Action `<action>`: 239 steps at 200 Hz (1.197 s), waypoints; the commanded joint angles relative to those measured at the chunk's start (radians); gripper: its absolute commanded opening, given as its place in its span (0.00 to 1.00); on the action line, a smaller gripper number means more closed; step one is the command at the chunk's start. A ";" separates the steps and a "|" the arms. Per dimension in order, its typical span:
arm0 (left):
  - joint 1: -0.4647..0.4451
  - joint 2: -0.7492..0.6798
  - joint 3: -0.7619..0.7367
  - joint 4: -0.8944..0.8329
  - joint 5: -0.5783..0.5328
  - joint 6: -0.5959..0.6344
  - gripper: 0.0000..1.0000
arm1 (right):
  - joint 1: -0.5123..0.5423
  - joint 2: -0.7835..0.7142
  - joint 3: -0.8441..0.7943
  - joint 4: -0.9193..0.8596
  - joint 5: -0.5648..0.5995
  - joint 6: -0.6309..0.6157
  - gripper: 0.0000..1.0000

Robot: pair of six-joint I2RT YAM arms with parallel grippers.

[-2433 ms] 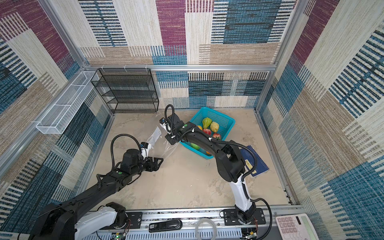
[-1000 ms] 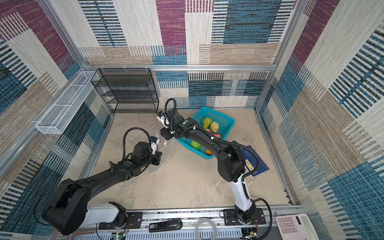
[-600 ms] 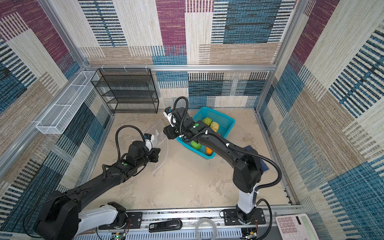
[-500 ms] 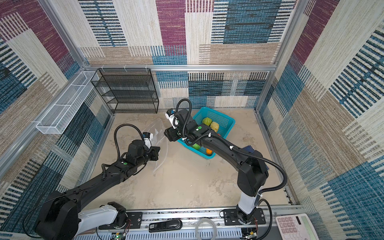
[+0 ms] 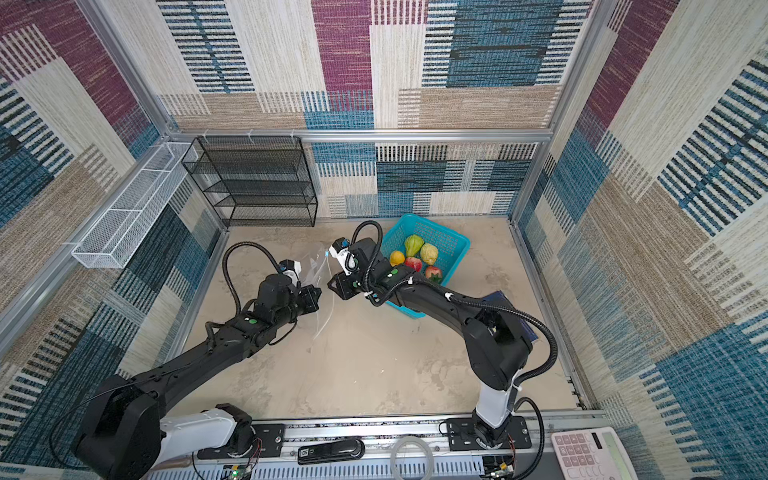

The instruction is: Place the food in the zip-top bag and seal the zipper

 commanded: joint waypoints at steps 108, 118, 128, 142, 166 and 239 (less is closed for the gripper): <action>0.000 -0.238 0.049 -0.190 -0.022 -0.029 0.00 | -0.001 0.191 0.242 -0.100 0.042 -0.107 0.00; 0.000 -0.247 0.059 -0.200 -0.016 -0.029 0.00 | -0.002 0.208 0.256 -0.110 0.046 -0.118 0.00; 0.000 -0.247 0.064 -0.202 -0.019 -0.026 0.00 | -0.001 0.224 0.270 -0.122 0.063 -0.124 0.00; 0.000 -0.226 0.062 -0.207 -0.043 -0.014 0.00 | -0.003 0.243 0.289 -0.145 0.098 -0.125 0.01; 0.000 -0.150 0.050 -0.204 -0.087 -0.002 0.00 | -0.003 0.244 0.282 -0.168 0.191 -0.118 0.03; 0.000 -0.108 0.025 -0.127 -0.014 -0.031 0.00 | -0.003 0.275 0.285 -0.195 0.304 -0.126 0.06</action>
